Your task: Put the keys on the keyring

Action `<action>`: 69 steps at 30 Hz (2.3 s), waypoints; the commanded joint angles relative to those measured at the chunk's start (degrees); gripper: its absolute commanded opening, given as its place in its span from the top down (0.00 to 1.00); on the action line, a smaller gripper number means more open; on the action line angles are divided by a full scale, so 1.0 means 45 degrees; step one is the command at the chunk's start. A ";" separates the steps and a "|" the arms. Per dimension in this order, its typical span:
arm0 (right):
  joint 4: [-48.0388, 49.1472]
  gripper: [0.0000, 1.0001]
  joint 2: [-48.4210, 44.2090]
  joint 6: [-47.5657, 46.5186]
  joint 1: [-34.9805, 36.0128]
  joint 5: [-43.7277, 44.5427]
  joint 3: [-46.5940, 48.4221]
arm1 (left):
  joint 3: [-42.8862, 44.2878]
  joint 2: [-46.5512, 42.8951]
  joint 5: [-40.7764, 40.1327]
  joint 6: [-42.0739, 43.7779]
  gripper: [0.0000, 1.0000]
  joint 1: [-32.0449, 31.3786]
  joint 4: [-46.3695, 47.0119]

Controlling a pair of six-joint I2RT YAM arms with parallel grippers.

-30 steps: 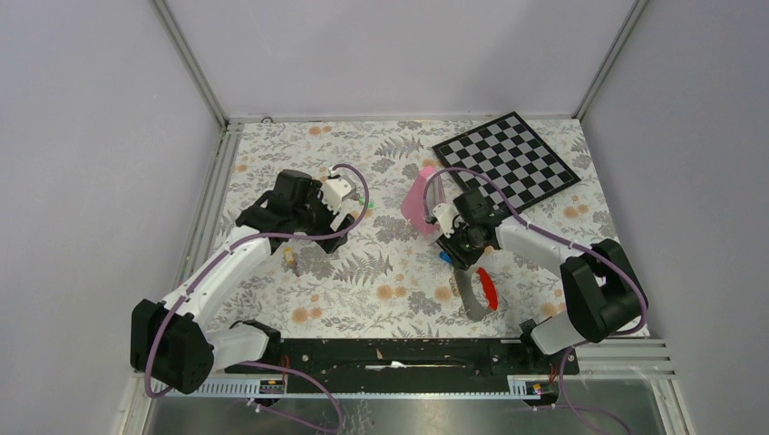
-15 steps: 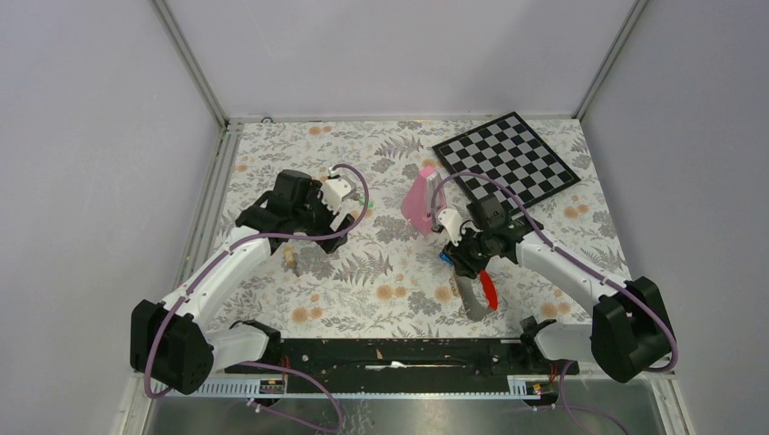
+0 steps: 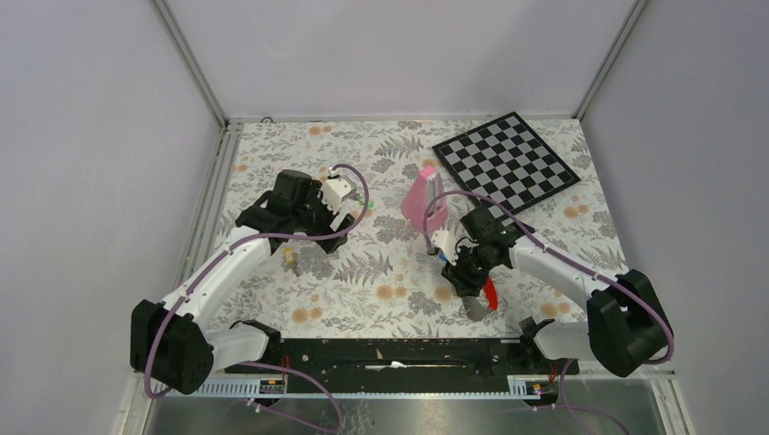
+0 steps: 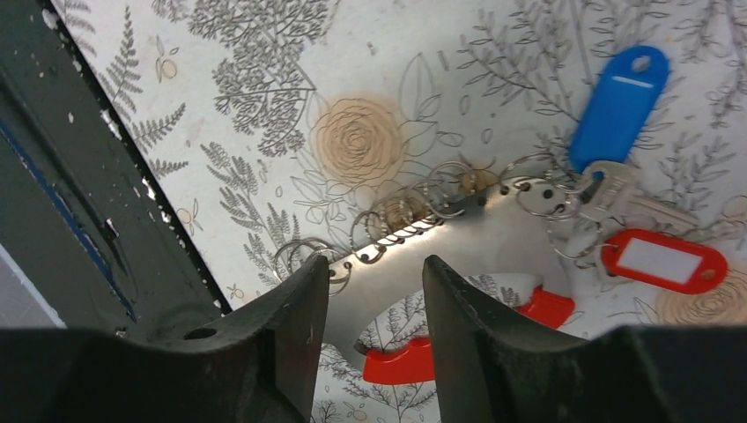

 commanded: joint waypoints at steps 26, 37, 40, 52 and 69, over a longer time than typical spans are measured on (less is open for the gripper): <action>0.0717 0.62 0.0325 -0.0382 0.1334 0.1031 -0.0815 | 0.0057 -0.0074 0.0114 0.0061 0.13 -0.0048 0.0429; 0.0599 0.88 0.0215 -0.0345 0.1361 0.1193 -0.0609 | 0.0065 -0.0090 0.0165 0.0100 0.13 -0.0048 0.0412; 0.0480 0.95 -0.0028 -0.0310 0.1357 0.1052 -0.0455 | 0.0091 -0.0028 0.0216 0.0152 0.13 -0.0048 0.0410; -0.1555 1.00 -0.1027 -0.0801 0.1371 0.0329 0.2281 | 0.2038 0.0944 0.1065 0.1113 0.16 -0.0752 -0.0443; -0.4013 1.00 0.0287 -0.1260 0.1346 -0.2373 0.9006 | 0.7964 0.3591 0.8192 0.0506 0.35 -0.1819 -0.1310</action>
